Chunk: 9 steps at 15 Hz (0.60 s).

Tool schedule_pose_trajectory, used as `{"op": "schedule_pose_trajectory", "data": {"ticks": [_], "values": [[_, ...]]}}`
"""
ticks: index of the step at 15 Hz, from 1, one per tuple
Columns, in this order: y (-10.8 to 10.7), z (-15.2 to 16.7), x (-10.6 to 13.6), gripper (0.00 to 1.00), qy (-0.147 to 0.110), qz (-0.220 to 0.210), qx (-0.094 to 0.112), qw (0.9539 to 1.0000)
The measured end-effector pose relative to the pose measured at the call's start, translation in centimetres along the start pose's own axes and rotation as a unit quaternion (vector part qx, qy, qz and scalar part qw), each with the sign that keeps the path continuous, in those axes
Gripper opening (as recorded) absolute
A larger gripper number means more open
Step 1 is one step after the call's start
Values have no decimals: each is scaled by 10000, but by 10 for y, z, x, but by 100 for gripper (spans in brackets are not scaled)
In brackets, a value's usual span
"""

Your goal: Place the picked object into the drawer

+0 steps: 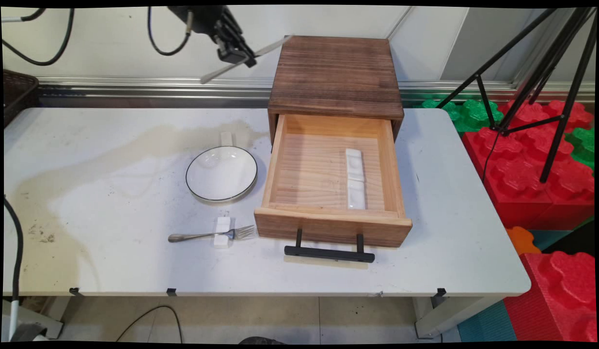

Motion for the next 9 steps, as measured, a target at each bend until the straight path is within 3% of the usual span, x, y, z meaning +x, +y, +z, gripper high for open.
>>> {"op": "schedule_pose_trajectory", "data": {"ticks": [9], "values": [[43, 31, 51, 0, 214, 279, -414, 9985]]}}
